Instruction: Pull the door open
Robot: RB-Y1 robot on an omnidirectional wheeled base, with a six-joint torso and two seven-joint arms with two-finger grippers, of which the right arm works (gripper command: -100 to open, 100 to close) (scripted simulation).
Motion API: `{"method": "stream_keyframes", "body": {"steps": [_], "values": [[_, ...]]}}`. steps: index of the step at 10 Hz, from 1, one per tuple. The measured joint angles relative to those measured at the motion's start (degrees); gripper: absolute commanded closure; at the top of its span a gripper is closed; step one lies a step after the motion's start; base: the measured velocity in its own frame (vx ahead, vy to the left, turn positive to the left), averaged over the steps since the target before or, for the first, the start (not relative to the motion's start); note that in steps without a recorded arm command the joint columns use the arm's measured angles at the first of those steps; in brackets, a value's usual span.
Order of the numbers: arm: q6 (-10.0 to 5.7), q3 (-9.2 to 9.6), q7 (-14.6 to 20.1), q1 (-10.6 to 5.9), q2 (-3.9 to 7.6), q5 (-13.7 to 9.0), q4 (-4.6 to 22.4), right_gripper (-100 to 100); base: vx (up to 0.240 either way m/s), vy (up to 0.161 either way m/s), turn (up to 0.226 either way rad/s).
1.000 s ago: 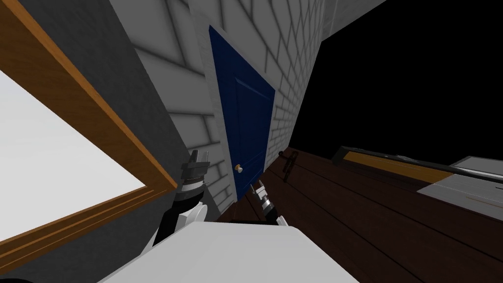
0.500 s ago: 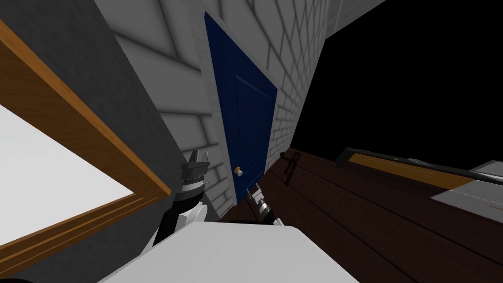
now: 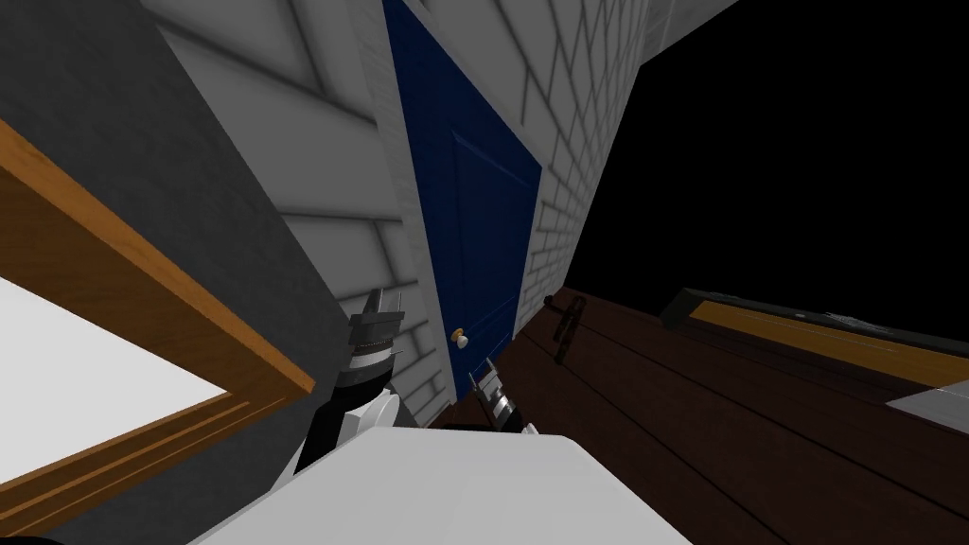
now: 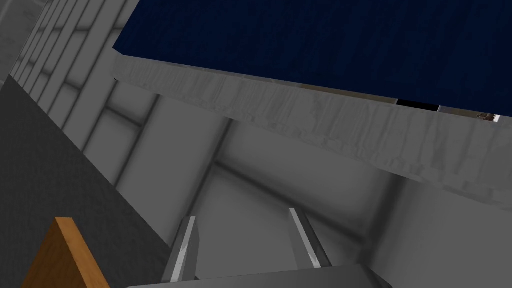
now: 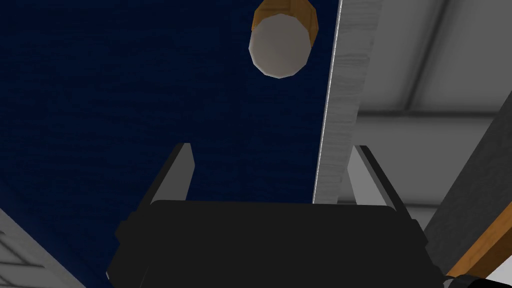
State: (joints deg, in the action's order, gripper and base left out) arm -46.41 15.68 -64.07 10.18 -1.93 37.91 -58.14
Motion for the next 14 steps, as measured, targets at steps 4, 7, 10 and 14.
{"method": "stream_keyframes", "body": {"steps": [4,7,10,14], "values": [[-0.56,0.65,-2.18,-0.35,-0.62,1.0,2.02,-100,0.057,0.023,0.025],[-0.78,-0.21,-3.02,-1.51,-0.04,-0.14,3.53,-100,-0.174,-0.091,0.033],[-0.84,-1.94,-4.94,-3.46,1.27,-2.81,5.88,-100,-0.231,-0.026,0.178],[-0.79,-4.14,-6.96,-6.16,2.79,-6.22,8.6,-100,-0.102,0.007,0.124]]}}
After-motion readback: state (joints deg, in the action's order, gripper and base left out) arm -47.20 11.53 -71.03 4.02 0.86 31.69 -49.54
